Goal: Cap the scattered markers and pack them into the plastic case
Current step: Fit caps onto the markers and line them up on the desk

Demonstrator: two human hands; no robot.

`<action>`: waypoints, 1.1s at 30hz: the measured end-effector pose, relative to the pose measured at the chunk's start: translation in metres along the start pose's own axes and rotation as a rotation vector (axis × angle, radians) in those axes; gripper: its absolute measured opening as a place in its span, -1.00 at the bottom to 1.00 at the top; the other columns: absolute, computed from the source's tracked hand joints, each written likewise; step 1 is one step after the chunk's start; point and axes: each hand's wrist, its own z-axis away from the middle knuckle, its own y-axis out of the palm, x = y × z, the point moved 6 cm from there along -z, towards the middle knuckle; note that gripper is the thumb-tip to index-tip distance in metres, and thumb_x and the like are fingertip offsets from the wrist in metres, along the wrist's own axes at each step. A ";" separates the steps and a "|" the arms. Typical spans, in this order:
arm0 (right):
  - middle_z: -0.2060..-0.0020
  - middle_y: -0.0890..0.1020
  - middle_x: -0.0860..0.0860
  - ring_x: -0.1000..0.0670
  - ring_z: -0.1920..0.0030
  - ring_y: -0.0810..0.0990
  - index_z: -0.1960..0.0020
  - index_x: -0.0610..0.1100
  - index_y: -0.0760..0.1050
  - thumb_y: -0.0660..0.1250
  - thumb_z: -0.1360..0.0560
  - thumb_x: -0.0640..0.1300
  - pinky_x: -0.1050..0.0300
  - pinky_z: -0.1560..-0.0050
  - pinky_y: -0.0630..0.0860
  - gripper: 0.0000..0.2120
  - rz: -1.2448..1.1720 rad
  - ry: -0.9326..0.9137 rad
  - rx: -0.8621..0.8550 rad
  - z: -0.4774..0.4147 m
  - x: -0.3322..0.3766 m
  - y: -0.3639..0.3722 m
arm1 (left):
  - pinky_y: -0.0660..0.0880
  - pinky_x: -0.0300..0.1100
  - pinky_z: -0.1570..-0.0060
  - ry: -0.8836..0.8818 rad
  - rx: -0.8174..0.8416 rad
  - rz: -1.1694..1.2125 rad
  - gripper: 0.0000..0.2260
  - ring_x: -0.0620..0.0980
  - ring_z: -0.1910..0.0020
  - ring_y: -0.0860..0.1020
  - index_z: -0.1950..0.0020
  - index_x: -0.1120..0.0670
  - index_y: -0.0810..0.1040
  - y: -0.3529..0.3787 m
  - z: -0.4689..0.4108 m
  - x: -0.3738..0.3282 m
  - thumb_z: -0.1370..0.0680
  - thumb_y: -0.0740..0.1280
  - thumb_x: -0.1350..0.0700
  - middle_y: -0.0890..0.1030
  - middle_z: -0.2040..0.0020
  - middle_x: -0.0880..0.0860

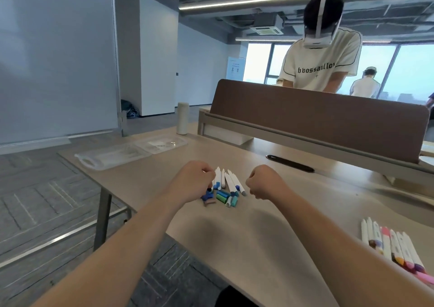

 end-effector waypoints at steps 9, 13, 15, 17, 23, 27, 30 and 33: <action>0.30 0.51 -0.05 0.00 0.33 0.46 0.25 -0.17 0.43 0.29 -0.50 -0.26 0.17 0.33 0.38 -0.85 0.047 0.052 0.056 -0.068 -0.004 0.029 | 0.39 -0.24 0.28 -0.027 -0.039 -0.079 -0.83 -0.12 0.26 0.51 0.03 0.01 0.61 0.002 -0.067 0.025 -0.57 0.24 0.19 0.62 0.15 -0.04; 0.33 0.48 -0.05 -0.03 0.32 0.49 0.27 -0.17 0.41 0.34 -0.48 -0.26 0.16 0.31 0.40 -0.82 0.091 0.061 0.141 -0.080 -0.004 0.041 | 0.37 -0.24 0.31 -0.070 -0.040 -0.103 -0.81 -0.14 0.28 0.50 -0.01 0.04 0.63 0.005 -0.083 0.037 -0.56 0.23 0.22 0.63 0.14 -0.03; 0.37 0.49 -0.05 -0.01 0.39 0.49 0.29 -0.17 0.42 0.38 -0.47 -0.24 0.18 0.39 0.38 -0.80 0.124 0.056 0.172 -0.081 -0.003 0.044 | 0.36 -0.25 0.33 -0.075 -0.041 -0.110 -0.81 -0.15 0.29 0.50 -0.01 0.03 0.62 0.008 -0.086 0.040 -0.56 0.24 0.22 0.63 0.16 -0.03; 0.40 0.49 -0.04 0.02 0.44 0.47 0.30 -0.17 0.43 0.39 -0.47 -0.24 0.19 0.44 0.36 -0.79 0.145 0.036 0.177 -0.082 -0.002 0.046 | 0.36 -0.26 0.32 -0.066 -0.037 -0.121 -0.82 -0.16 0.27 0.48 -0.01 0.03 0.62 0.010 -0.087 0.039 -0.56 0.25 0.22 0.60 0.15 -0.04; 0.33 0.53 -0.09 -0.04 0.35 0.53 0.25 -0.19 0.42 0.34 -0.50 -0.19 0.15 0.29 0.46 -0.82 0.163 0.028 0.254 -0.073 0.003 0.043 | 0.36 -0.28 0.30 -0.050 0.001 -0.195 -0.85 -0.18 0.28 0.46 0.06 0.05 0.64 0.011 -0.084 0.038 -0.56 0.29 0.22 0.55 0.22 -0.11; 0.27 0.56 -0.14 -0.07 0.31 0.53 0.16 -0.26 0.51 0.32 -0.52 -0.19 0.13 0.25 0.48 -0.86 0.051 0.000 0.307 -0.058 0.013 0.029 | 0.36 -0.28 0.32 -0.041 0.027 -0.263 -0.88 -0.17 0.28 0.48 0.04 0.06 0.66 0.010 -0.078 0.040 -0.56 0.32 0.18 0.59 0.17 -0.08; 0.28 0.55 -0.16 -0.07 0.37 0.44 -0.02 -0.34 0.57 0.29 -0.54 -0.17 0.13 0.35 0.39 -0.77 -0.109 -0.030 0.347 -0.047 0.018 0.022 | 0.38 -0.27 0.30 -0.036 0.047 -0.320 -0.89 -0.18 0.28 0.47 0.02 0.08 0.68 0.009 -0.073 0.043 -0.55 0.35 0.16 0.60 0.14 -0.06; 0.30 0.56 -0.13 -0.03 0.40 0.47 -0.06 -0.33 0.59 0.35 -0.54 -0.17 0.16 0.38 0.39 -0.78 -0.279 -0.045 0.410 -0.036 0.021 0.021 | 0.36 -0.29 0.32 -0.037 0.056 -0.332 -0.89 -0.17 0.26 0.48 0.02 0.10 0.69 0.009 -0.070 0.047 -0.54 0.37 0.16 0.61 0.12 -0.04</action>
